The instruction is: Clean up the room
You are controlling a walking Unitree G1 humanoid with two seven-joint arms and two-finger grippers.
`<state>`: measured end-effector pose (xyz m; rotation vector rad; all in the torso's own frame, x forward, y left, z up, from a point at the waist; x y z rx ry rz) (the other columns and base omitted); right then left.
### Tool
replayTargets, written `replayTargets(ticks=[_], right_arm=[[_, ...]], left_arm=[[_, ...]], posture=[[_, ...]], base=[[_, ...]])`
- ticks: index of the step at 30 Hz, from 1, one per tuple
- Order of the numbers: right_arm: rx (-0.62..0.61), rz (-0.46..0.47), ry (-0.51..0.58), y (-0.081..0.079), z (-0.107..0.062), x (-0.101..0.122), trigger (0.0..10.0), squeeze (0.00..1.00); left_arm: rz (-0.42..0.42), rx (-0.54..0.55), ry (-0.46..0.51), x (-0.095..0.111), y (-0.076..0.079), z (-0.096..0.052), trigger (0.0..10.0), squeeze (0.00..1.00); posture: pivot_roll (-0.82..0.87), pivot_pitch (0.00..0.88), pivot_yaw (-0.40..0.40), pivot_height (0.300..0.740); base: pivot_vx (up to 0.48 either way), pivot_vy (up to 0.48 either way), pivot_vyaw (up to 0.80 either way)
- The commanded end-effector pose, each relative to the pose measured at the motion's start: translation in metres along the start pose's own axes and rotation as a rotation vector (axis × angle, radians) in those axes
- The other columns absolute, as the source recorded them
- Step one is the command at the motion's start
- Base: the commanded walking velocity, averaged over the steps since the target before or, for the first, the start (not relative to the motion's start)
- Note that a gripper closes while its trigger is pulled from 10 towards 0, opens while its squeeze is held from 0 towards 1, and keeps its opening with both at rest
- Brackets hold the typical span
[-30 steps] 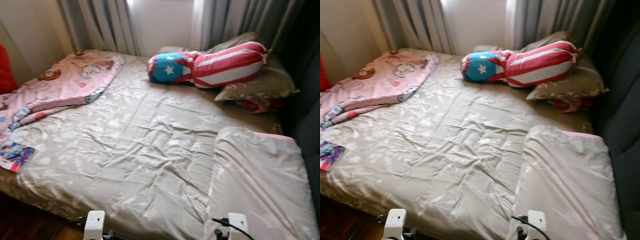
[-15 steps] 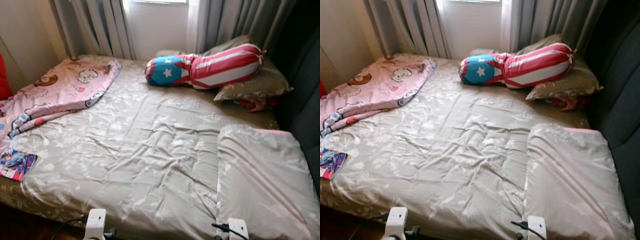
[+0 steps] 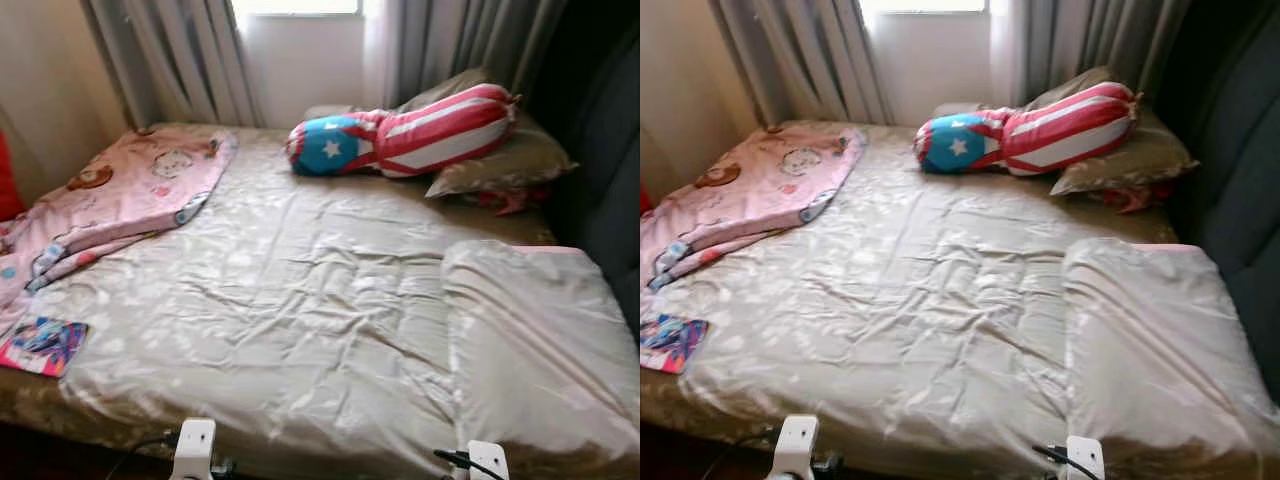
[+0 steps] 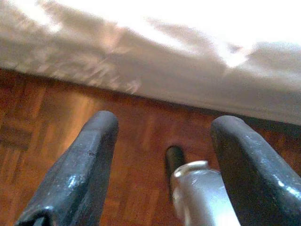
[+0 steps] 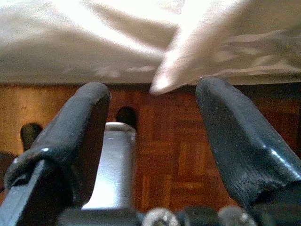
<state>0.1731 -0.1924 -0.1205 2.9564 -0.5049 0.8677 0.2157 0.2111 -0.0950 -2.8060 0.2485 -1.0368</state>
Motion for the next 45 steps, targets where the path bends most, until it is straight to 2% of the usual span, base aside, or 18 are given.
replayTargets(ticks=[1, 45], right_arm=[[0.013, 0.002, -0.005, -0.0055, 0.0002, -0.0009, 10.0, 0.00], [0.017, 0.003, -0.002, -0.0081, 0.0010, 0.0023, 10.0, 0.00]], left_arm=[[0.021, 0.002, -0.028, -0.0075, -0.0036, -0.0016, 10.0, 0.00], [0.010, 0.011, -0.022, -0.0046, -0.0048, -0.0008, 10.0, 0.00]], posture=[[-0.02, 0.000, 0.020, 0.740], [-0.01, 0.000, 0.011, 0.740]], base=[[0.000, 0.394, 0.00], [0.000, 0.394, 0.00]])
Point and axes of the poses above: a point about 5 cm out from each wrist's last joint towards the gripper, its own z axis pointing out of the wrist towards the gripper, its own x axis along the axis of the wrist's last joint, y = z × x, the point moved 3 cm from there along z, pointing out of the wrist towards the gripper, and after that the axes turned 10 degrees about z, right-handed, at the moved point
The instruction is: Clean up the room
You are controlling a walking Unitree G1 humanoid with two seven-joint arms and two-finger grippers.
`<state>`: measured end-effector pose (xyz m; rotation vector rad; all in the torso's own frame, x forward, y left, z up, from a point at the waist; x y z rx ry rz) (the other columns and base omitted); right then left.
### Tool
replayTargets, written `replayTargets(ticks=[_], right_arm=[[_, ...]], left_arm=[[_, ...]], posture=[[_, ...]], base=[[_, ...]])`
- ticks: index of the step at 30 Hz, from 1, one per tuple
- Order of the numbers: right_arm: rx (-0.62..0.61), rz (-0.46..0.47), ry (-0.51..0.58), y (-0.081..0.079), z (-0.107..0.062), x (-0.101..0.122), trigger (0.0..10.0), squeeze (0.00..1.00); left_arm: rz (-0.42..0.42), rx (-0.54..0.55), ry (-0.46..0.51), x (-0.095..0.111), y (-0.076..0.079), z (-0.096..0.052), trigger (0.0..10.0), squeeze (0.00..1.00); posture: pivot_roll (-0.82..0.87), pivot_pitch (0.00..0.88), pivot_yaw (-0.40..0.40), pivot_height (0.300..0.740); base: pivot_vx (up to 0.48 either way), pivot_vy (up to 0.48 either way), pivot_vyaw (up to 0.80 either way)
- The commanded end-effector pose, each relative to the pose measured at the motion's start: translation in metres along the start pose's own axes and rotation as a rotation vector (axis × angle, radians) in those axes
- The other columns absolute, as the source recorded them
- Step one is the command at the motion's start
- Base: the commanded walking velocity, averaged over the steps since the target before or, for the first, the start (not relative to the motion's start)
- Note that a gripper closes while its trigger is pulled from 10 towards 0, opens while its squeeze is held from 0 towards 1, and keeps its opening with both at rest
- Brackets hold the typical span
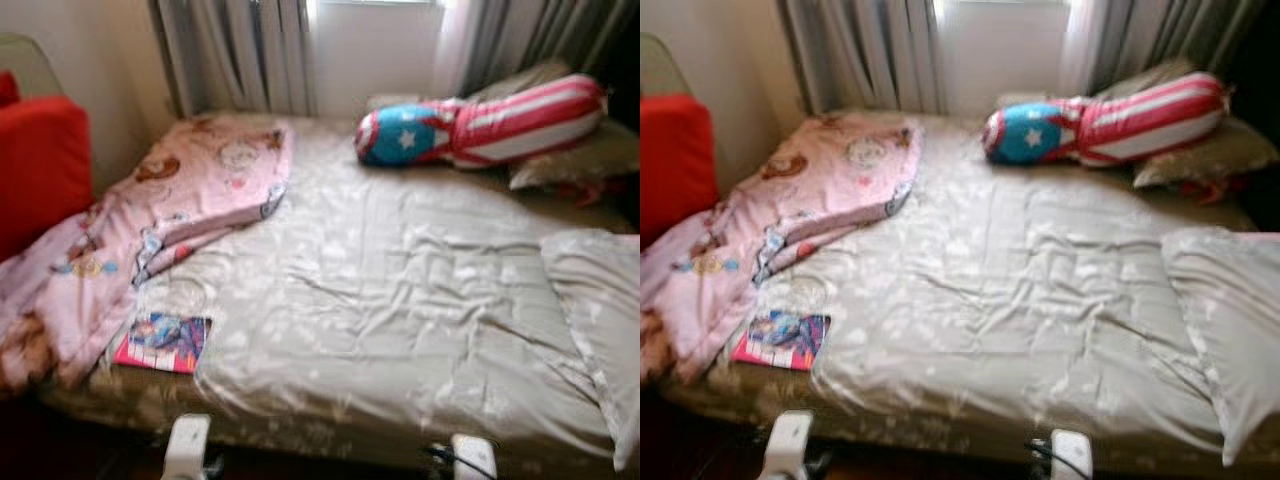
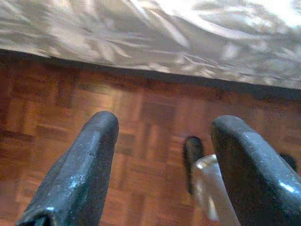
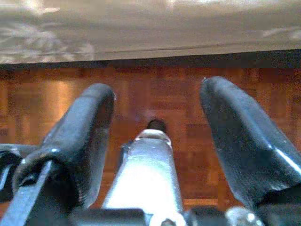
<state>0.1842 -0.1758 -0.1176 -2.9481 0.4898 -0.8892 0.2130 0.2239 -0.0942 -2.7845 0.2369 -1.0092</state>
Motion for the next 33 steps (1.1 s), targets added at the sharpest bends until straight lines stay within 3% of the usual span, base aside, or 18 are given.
replayTargets(ticks=[1, 33], right_arm=[[-0.029, -0.001, -0.009, 0.0113, -0.0012, -0.0028, 10.0, 0.00], [-0.026, -0.009, -0.009, 0.0109, -0.0009, -0.0018, 10.0, 0.00]], left_arm=[[0.005, -0.019, -0.006, -0.0002, 0.0076, 0.0005, 10.0, 0.00], [0.003, -0.018, -0.004, 0.0014, 0.0079, 0.0009, 10.0, 0.00]], posture=[[0.00, 0.000, 0.010, 0.740], [0.00, 0.000, 0.006, 0.740]], base=[[0.000, 0.398, 0.00], [0.000, 0.395, 0.00]])
Point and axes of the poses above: a point about 5 cm out from each wrist's last joint towards the gripper, its own z axis pointing out of the wrist towards the gripper, its own x axis along the axis of the wrist's last joint, y = z × x, the point moved 3 cm from there along z, pointing out of the wrist towards the gripper, and after that the axes turned 10 degrees about z, right-handed, at the moved point
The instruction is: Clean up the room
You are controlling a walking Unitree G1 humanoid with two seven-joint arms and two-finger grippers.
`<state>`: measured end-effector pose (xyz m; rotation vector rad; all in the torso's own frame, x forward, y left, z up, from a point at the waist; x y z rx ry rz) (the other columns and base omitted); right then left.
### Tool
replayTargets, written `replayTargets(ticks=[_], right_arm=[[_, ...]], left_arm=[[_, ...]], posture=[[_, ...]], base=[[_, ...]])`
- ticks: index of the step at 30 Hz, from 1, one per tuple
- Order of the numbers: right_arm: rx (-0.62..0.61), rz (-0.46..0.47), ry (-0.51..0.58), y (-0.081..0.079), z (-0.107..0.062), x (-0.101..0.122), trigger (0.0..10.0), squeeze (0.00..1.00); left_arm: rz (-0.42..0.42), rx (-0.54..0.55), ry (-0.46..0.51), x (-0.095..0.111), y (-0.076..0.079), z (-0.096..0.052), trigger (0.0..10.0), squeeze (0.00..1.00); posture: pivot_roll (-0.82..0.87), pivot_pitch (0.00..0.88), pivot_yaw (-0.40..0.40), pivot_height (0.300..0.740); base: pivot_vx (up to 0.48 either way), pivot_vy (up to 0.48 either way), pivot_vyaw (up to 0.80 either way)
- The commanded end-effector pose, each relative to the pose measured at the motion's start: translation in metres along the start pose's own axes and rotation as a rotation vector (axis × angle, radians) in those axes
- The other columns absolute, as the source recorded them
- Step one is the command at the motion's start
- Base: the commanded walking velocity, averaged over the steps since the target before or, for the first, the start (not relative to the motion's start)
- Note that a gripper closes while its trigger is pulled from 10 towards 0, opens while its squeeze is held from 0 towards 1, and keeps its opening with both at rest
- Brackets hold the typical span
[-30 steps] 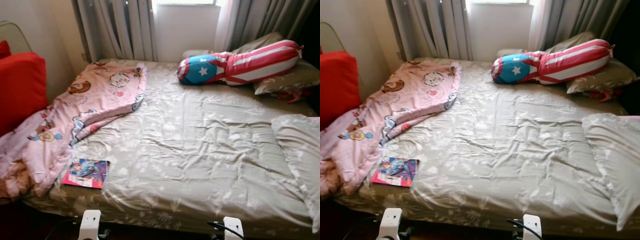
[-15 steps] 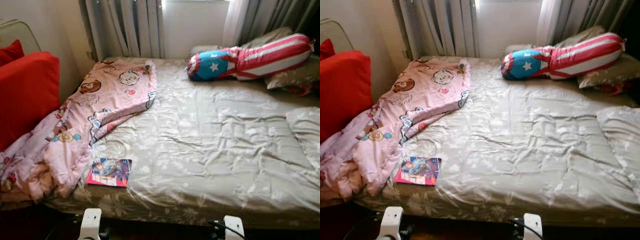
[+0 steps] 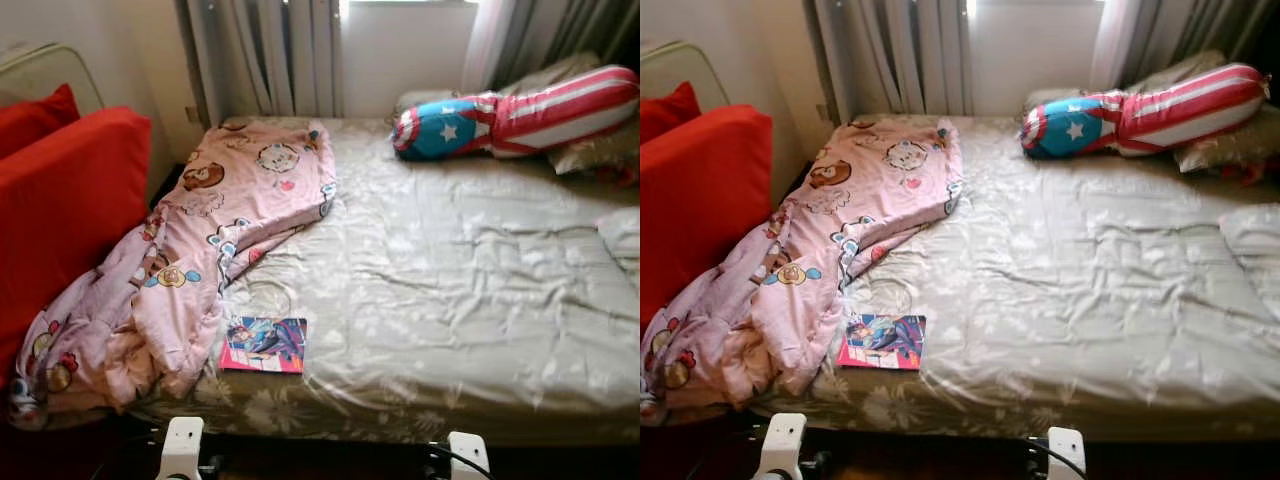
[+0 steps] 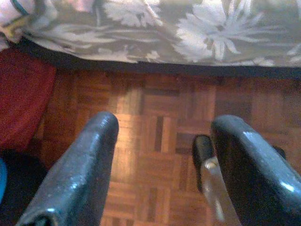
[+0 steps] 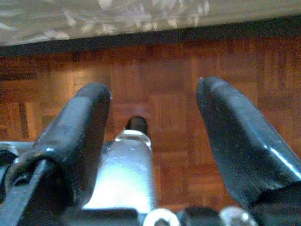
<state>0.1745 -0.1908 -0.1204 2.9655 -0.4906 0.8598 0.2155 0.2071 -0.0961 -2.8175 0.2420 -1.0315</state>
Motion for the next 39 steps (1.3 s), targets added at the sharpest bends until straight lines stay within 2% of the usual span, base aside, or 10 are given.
replayTargets(ticks=[1, 24, 39], right_arm=[[0.015, 0.002, 0.006, -0.0066, 0.0008, 0.0029, 10.0, 0.00], [0.016, -0.003, 0.007, -0.0065, 0.0009, 0.0038, 10.0, 0.00], [0.018, -0.005, 0.006, -0.0066, 0.0009, 0.0035, 10.0, 0.00]], left_arm=[[0.015, 0.019, -0.013, -0.0026, -0.0086, -0.0008, 10.0, 0.00], [0.015, 0.019, -0.011, -0.0016, -0.0082, -0.0005, 10.0, 0.00], [0.003, 0.008, -0.007, -0.0017, -0.0072, -0.0006, 10.0, 0.00]], posture=[[0.00, 0.000, 0.005, 0.740], [0.00, 0.000, 0.003, 0.740], [0.01, 0.000, 0.002, 0.740]], base=[[0.000, 0.394, 0.00], [0.000, 0.390, 0.00], [0.000, 0.000, 0.00]])
Point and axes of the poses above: a point about 5 cm out from each wrist's last joint towards the gripper, its own z axis pointing out of the wrist towards the gripper, its own x axis along the axis of the wrist's last joint, y = z × x, the point moved 3 cm from there along z, pointing out of the wrist towards the gripper, and after that the axes turned 10 degrees about z, right-handed, at the moved point
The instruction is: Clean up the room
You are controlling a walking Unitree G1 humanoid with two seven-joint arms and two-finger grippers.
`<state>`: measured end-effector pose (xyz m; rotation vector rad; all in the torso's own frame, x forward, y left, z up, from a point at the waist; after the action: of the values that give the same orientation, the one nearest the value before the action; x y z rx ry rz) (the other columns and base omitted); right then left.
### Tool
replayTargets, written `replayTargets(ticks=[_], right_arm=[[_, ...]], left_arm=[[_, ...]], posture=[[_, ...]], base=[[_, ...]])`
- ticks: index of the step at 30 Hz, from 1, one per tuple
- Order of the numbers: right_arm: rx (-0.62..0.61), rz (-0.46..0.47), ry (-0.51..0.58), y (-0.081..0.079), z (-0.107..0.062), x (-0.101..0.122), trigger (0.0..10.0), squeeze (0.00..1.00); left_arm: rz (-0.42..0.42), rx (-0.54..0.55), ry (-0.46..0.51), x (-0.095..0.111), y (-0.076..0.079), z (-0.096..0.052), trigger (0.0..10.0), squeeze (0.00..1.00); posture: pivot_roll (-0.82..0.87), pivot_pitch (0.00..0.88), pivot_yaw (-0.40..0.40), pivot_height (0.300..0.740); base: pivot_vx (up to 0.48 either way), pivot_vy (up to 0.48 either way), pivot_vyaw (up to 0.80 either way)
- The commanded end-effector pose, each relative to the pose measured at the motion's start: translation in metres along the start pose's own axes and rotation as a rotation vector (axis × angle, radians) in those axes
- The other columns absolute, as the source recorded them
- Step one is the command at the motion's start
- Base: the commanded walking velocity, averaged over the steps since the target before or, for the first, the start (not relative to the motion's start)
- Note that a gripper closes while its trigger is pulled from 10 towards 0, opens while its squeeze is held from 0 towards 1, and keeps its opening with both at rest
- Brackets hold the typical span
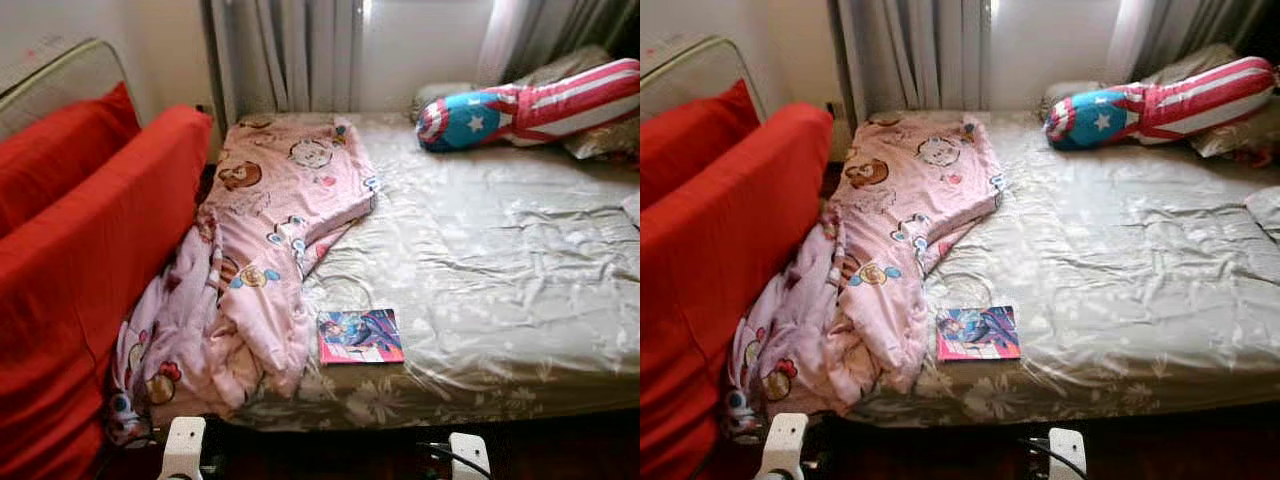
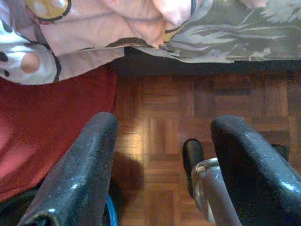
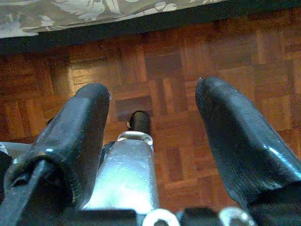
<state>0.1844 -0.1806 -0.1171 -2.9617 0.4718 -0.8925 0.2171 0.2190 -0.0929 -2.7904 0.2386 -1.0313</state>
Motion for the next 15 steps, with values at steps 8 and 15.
replayTargets(ticks=[8, 15], right_arm=[[-0.009, 0.005, -0.006, 0.0055, -0.0008, -0.0027, 10.0, 0.00], [0.002, -0.026, -0.013, 0.0046, -0.0006, -0.0026, 10.0, 0.00]], left_arm=[[-0.010, -0.021, -0.010, -0.0025, 0.0053, -0.0001, 10.0, 0.00], [-0.012, -0.026, -0.012, -0.0026, 0.0056, -0.0001, 10.0, 0.00]], posture=[[0.01, 0.000, 0.002, 0.740], [0.01, 0.000, 0.001, 0.740]], base=[[0.000, 0.000, 0.00], [0.000, 0.000, 0.00]])
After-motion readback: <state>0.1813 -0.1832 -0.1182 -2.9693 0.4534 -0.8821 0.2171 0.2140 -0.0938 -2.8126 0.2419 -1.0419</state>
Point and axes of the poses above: a point about 5 cm out from each wrist's last joint towards the gripper, its own z axis pointing out of the wrist towards the gripper, its own x axis along the axis of the wrist's last joint, y = z × x, the point moved 3 cm from there along z, pointing out of the wrist towards the gripper, and after that the axes turned 10 degrees about z, right-handed, at the moved point
